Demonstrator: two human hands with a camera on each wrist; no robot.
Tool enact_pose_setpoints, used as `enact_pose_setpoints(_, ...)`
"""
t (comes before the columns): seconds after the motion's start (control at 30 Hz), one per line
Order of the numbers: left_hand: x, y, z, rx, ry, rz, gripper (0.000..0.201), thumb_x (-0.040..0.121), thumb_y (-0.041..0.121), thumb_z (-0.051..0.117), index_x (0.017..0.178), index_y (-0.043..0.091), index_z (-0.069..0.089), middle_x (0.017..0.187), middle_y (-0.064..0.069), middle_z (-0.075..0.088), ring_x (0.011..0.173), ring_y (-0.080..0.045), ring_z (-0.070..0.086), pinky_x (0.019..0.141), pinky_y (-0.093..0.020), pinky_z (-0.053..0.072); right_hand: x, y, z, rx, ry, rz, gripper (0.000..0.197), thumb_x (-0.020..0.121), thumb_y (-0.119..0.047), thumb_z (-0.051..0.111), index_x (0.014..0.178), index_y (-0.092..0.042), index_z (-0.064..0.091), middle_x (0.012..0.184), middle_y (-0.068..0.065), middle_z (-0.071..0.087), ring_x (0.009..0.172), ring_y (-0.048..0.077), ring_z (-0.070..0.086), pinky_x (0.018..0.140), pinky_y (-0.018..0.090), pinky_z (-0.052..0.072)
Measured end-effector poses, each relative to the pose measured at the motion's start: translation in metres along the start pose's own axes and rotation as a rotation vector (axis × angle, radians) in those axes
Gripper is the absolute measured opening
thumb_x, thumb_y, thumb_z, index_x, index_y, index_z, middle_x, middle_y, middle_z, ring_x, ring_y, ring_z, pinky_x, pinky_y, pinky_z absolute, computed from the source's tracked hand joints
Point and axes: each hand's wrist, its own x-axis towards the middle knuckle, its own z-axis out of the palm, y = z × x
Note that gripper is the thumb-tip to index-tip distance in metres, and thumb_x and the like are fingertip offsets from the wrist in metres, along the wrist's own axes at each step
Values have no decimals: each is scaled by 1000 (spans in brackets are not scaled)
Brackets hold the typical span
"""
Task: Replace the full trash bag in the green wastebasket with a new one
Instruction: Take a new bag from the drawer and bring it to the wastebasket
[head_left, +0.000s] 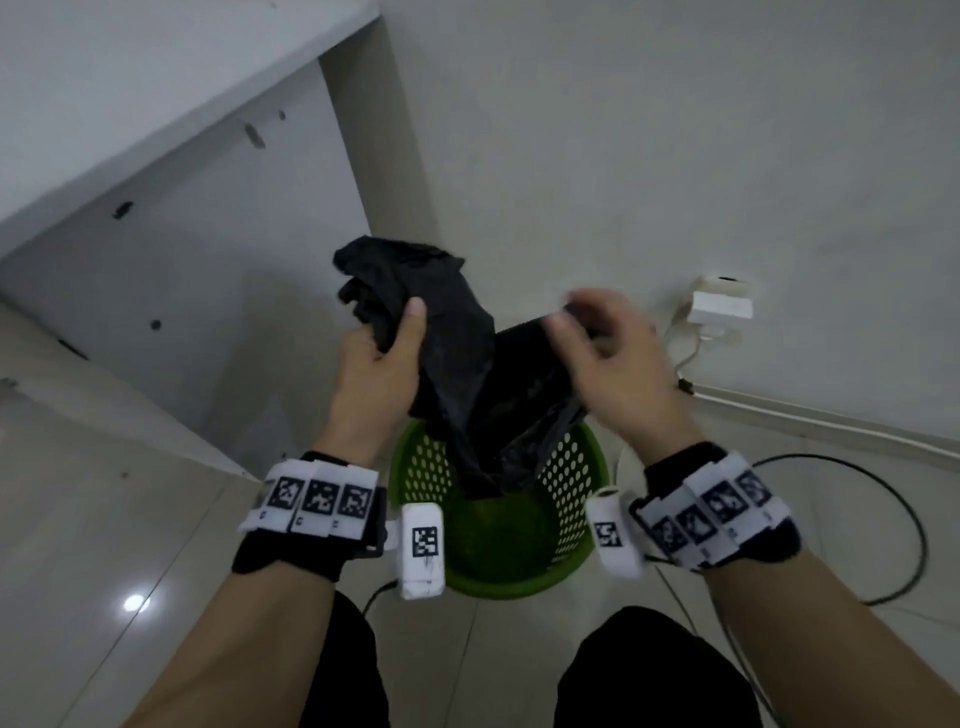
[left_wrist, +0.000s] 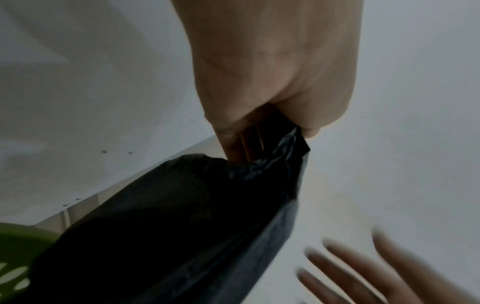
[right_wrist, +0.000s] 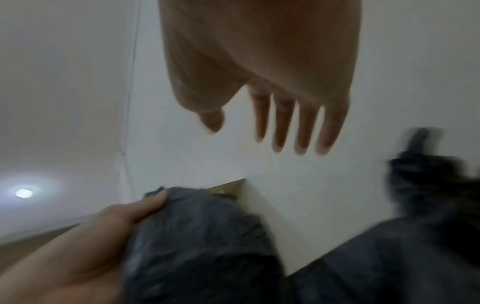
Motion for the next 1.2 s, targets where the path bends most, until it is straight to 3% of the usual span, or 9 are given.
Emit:
enact_pose_setpoints(0.17, -18, 31, 17, -99, -128, 57, 27, 102, 27, 48, 107, 14, 71, 92, 9, 78, 91, -6, 72, 77, -24, 57, -20, -14, 43, 294, -564, -53, 115, 75, -49, 78, 159, -34, 1, 151, -29, 33, 134, -16, 37, 111, 16, 35)
enact_pose_setpoints(0.27, -5, 53, -2, -369, -56, 66, 22, 101, 33, 48, 105, 27, 69, 102, 12, 76, 103, -9, 70, 85, -27, 54, -15, 6, 43, 15, -532, -44, 150, 54, -64, 87, 151, -43, -26, 166, -12, 11, 150, 6, 20, 120, 34, 26)
enact_pose_setpoints(0.4, 29, 75, -43, -626, 25, 159, 46, 102, 35, 43, 138, 6, 47, 126, -8, 64, 118, -22, 64, 97, -39, 52, -17, 49, 58, -468, -540, 0, 78, 83, -54, 69, 150, -31, 35, 145, 6, 51, 131, 31, 50, 104, 46, 45)
enact_pose_setpoints(0.5, 58, 59, -87, -421, 54, 177, 41, 109, 17, 24, 147, 4, 31, 149, -9, 47, 120, -7, 60, 101, -24, 47, -29, 50, 77, -62, -615, 301, 31, 101, -35, 53, 126, -19, 61, 119, 5, 68, 111, 27, 64, 87, 39, 55)
enact_pose_setpoints(0.6, 54, 51, -102, -263, 169, 192, 39, 107, 20, 34, 143, 6, 41, 145, -3, 52, 114, -1, 62, 94, -18, 49, -43, 52, 99, 287, -687, 586, 21, 104, -26, 49, 123, -21, 56, 117, 6, 66, 107, 30, 64, 76, 46, 61)
enact_pose_setpoints(0.7, 9, 77, -64, -212, 149, 302, 26, 99, 36, 52, 114, 23, 69, 117, 7, 69, 118, -16, 62, 102, -39, 47, -53, 68, 100, -82, -779, 445, 26, 100, -26, 49, 123, -20, 59, 120, 11, 68, 106, 29, 66, 91, 44, 57)
enact_pose_setpoints(0.8, -26, 65, -34, -91, 147, 176, 10, 94, 30, 62, 96, 25, 71, 86, 20, 74, 89, 8, 68, 80, -16, 52, -51, 68, 76, -239, -814, 443, 57, 94, -21, 59, 147, -18, 40, 139, 7, 54, 126, 26, 55, 103, 25, 41)
enact_pose_setpoints(0.97, -42, -15, -10, 63, 0, -50, 7, 88, 21, 71, 83, 16, 73, 76, 8, 75, 77, -7, 72, 69, -34, 59, -37, 31, 42, 233, -323, 289, 36, 97, -30, 62, 131, -18, 59, 129, 3, 65, 116, 24, 64, 94, 36, 54)
enact_pose_setpoints(1.2, -41, -61, -15, 224, -343, 207, 30, 87, 39, 61, 77, 15, 73, 77, 2, 68, 72, -10, 64, 66, -31, 50, -41, 4, 54, 180, -220, 64, 13, 94, -31, 67, 103, -23, 70, 108, -3, 74, 100, 9, 70, 94, 34, 56)
